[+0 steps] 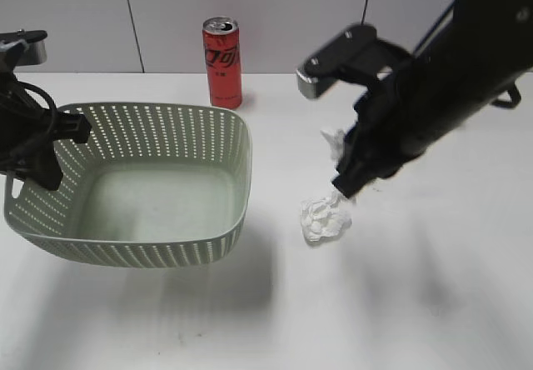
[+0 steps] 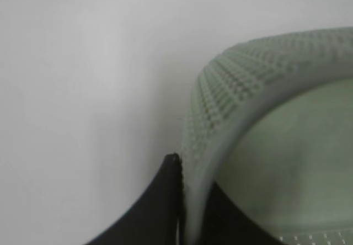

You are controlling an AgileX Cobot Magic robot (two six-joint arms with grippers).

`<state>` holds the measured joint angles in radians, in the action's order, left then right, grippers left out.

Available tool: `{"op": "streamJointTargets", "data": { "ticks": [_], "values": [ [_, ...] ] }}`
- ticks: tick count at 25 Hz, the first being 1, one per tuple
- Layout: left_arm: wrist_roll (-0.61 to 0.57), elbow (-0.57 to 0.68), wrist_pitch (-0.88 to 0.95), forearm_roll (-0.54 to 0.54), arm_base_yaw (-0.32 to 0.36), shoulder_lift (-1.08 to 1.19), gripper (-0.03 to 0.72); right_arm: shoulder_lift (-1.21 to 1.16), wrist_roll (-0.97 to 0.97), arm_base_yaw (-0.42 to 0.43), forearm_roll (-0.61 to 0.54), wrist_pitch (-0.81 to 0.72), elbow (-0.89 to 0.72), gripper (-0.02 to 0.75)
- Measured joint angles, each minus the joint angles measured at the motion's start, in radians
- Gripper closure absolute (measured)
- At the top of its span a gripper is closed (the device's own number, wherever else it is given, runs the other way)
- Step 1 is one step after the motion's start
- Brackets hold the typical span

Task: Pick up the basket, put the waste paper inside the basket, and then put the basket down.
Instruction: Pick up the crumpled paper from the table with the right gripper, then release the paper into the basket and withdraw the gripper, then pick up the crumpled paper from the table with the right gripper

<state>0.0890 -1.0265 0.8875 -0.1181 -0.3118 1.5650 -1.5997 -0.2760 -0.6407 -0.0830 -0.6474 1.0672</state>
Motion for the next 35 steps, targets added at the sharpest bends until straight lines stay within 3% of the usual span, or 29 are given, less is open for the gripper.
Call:
{"op": "streamJointTargets", "data": {
  "ticks": [4,8,9,11,14,16,18,21,27,35],
  "values": [
    [0.0,0.0,0.0,0.0,0.0,0.0,0.688,0.025,-0.008,-0.146,-0.03,0.0,0.189,0.692],
    [0.001,0.0,0.004,-0.001,0.0,0.0,0.688,-0.075,-0.009,-0.226,-0.128,-0.005,0.374,0.678],
    [0.001,0.0,0.005,-0.001,0.0,0.0,0.688,-0.112,-0.009,-0.232,-0.146,-0.012,0.403,0.64],
    [0.001,0.0,0.006,0.0,0.0,0.0,0.688,-0.18,-0.009,-0.232,-0.171,-0.041,0.447,0.494],
    [0.001,0.0,0.007,0.0,0.0,0.0,0.688,-0.245,-0.009,-0.232,-0.171,-0.087,0.457,0.215],
    [0.001,0.0,0.008,0.001,0.0,0.0,0.688,-0.259,0.026,-0.224,-0.126,-0.147,0.473,0.119],
    [0.001,0.0,0.011,0.001,0.0,0.0,0.688,-0.257,0.096,-0.193,-0.044,-0.208,0.512,0.106],
    [0.001,0.0,0.012,0.001,0.0,0.0,0.688,-0.245,0.207,-0.067,0.023,-0.232,0.556,0.114],
    [0.001,0.0,0.009,0.002,0.0,0.0,0.688,-0.331,0.591,0.143,0.056,-0.283,0.566,0.208],
    [0.001,0.0,-0.004,0.002,0.001,0.0,0.688,-0.579,0.924,0.179,0.053,-0.276,0.566,0.231]
  ]
}}
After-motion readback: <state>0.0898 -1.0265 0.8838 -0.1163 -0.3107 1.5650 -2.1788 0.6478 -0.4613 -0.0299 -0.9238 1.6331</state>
